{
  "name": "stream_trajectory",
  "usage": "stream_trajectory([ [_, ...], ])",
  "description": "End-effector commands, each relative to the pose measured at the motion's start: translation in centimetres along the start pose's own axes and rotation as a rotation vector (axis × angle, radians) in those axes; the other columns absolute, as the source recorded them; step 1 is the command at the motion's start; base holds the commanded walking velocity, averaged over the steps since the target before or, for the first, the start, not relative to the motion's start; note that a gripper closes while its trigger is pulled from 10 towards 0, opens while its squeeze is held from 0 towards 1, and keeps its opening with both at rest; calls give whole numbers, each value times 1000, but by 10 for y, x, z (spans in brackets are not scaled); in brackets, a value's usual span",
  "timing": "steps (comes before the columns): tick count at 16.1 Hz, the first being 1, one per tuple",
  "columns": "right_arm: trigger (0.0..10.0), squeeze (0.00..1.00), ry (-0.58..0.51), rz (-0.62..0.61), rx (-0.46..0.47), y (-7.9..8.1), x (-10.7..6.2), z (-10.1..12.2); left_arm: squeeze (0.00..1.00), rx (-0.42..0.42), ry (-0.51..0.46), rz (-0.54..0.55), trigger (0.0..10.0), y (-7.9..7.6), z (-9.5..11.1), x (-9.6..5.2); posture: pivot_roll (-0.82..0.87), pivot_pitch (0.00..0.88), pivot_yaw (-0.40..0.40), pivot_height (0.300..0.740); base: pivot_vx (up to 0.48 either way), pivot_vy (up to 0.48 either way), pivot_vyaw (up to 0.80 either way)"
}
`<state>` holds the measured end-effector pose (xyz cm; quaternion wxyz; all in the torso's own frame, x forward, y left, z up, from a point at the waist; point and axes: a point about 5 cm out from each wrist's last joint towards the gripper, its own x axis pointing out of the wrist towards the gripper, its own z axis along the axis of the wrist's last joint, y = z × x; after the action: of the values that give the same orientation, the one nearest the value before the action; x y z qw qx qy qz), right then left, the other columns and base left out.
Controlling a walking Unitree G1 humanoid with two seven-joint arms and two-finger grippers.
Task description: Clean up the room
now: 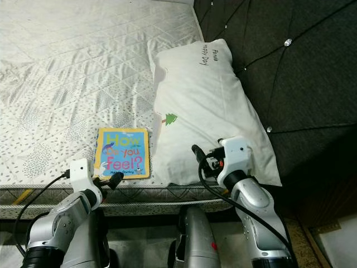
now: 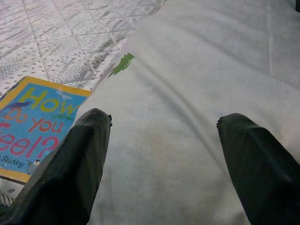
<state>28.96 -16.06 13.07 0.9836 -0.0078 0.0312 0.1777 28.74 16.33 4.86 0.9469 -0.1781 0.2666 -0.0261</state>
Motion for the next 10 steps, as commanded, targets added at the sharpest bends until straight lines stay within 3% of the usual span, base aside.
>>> stream_trajectory([
  [1, 10000, 0, -5, -9, -12, -2, 0, 2, 0, 18, 29, 14, 10000, 4, -7, 4, -73, 153, -119, 567, 0, 0, 0],
  [10, 10000, 0, -9, 7, -21, -1, 5, 3, 0, 33, -9, 41, 10000, 17, 2, 15, -71, 144, -129, 567, 0, 0, 0],
])
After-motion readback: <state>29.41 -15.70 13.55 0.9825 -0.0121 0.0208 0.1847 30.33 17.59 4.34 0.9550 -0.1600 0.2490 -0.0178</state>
